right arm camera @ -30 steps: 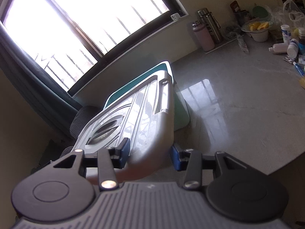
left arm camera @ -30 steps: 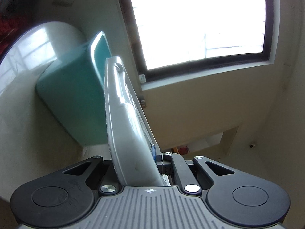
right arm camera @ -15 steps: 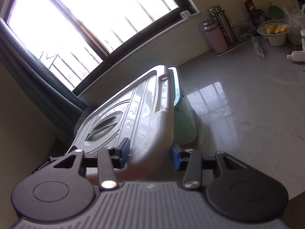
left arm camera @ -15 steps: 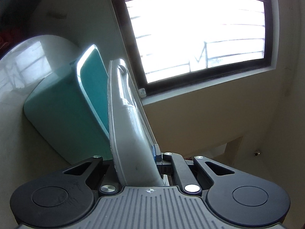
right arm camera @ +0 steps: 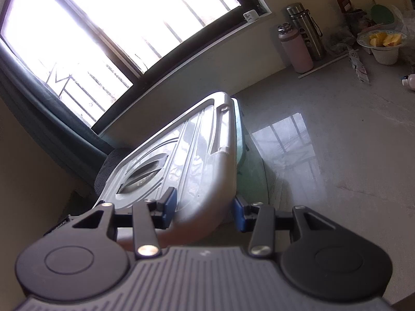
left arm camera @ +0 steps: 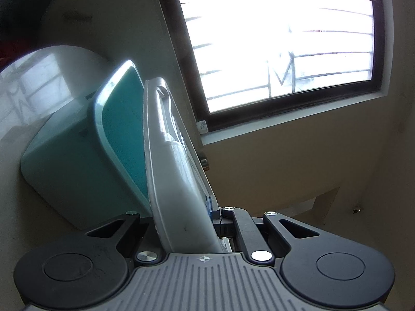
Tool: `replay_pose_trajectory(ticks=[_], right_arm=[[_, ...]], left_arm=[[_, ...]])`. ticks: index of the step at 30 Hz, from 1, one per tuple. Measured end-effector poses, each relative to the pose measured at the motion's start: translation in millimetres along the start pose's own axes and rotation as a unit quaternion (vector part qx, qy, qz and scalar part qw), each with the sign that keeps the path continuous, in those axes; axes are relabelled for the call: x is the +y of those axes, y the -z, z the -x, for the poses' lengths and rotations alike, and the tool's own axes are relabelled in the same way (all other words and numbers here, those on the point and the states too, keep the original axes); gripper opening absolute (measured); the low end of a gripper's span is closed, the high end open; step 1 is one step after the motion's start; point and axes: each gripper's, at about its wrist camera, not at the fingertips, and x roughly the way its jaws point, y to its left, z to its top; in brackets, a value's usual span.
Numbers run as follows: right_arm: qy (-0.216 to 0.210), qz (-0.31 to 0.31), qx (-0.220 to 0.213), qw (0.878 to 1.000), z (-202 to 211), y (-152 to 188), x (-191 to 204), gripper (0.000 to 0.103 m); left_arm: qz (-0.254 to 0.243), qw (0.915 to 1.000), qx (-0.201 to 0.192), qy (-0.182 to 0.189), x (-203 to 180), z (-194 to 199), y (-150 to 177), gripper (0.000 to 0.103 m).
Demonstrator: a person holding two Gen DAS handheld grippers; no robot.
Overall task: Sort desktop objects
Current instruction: 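Lower the white lid onto the teal bin rim with both grippers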
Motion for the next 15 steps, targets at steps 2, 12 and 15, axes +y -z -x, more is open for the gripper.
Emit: replay_pose_trajectory(ticks=[2,12,15], right_arm=[[-0.001,-0.001,-0.001,1.0,-5,-5,-1,0.045],[-0.005,-0.009,0.008,1.0,-34,-22,-10,0.045],[-0.003,-0.011,0.01,1.0,-41,-26,-13,0.045]], left_arm=[[-0.003,1.0,0.003,-0.001,1,-8,-6,0.009],[-0.005,0.9998,0.009,-0.017,15,-40,-33,0.009],[-0.004,0.9997,0.013,-0.021,22,-47,-38,0.009]])
